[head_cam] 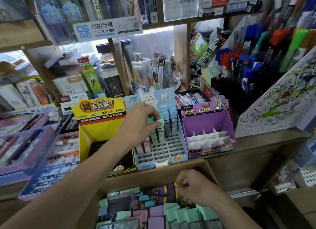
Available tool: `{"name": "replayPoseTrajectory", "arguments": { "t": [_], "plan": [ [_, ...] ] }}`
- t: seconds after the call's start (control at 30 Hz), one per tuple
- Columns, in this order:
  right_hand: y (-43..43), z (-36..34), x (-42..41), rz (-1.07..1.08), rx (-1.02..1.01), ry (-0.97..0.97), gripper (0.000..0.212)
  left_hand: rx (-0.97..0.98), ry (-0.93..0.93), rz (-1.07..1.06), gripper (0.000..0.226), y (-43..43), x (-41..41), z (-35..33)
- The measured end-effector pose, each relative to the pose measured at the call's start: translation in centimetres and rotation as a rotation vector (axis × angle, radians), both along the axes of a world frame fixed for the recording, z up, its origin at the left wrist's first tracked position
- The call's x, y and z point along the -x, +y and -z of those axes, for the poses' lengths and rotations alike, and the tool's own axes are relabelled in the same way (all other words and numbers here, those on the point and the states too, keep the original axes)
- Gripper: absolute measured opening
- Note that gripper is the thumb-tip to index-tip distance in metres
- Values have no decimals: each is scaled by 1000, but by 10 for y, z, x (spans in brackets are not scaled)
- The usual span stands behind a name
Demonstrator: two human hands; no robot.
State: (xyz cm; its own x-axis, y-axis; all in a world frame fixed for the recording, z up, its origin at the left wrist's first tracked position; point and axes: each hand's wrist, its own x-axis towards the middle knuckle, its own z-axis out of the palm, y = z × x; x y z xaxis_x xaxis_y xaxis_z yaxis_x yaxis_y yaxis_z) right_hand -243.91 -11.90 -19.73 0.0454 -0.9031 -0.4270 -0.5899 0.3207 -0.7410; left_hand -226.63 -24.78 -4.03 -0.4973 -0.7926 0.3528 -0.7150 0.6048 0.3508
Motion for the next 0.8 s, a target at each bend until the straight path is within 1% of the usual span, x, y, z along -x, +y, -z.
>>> {"name": "replayPoseTrajectory", "arguments": {
  "t": [0.07,0.23,0.37,0.43,0.53,0.63,0.8],
  "plan": [
    [0,-1,-1,9,6,5,9,-26,46,-15,20,4,-3,0],
    [0,-4,-4,11,57,15,5,-25,172,-50,11,29,-24,5],
    [3,-10,-8,9,117,-21,7,-32,266,-87,12,62,-48,15],
    [6,-15,-11,0,135,-38,8,-69,319,-127,14,80,-62,24],
    [10,-22,-17,-30,155,-42,7,-165,361,-186,19,106,-84,41],
    [14,-31,-25,-59,152,-33,7,-356,367,-253,18,129,-105,64],
    [29,-43,-38,-165,125,-29,14,-582,273,-298,19,170,-130,101]
  ]
}}
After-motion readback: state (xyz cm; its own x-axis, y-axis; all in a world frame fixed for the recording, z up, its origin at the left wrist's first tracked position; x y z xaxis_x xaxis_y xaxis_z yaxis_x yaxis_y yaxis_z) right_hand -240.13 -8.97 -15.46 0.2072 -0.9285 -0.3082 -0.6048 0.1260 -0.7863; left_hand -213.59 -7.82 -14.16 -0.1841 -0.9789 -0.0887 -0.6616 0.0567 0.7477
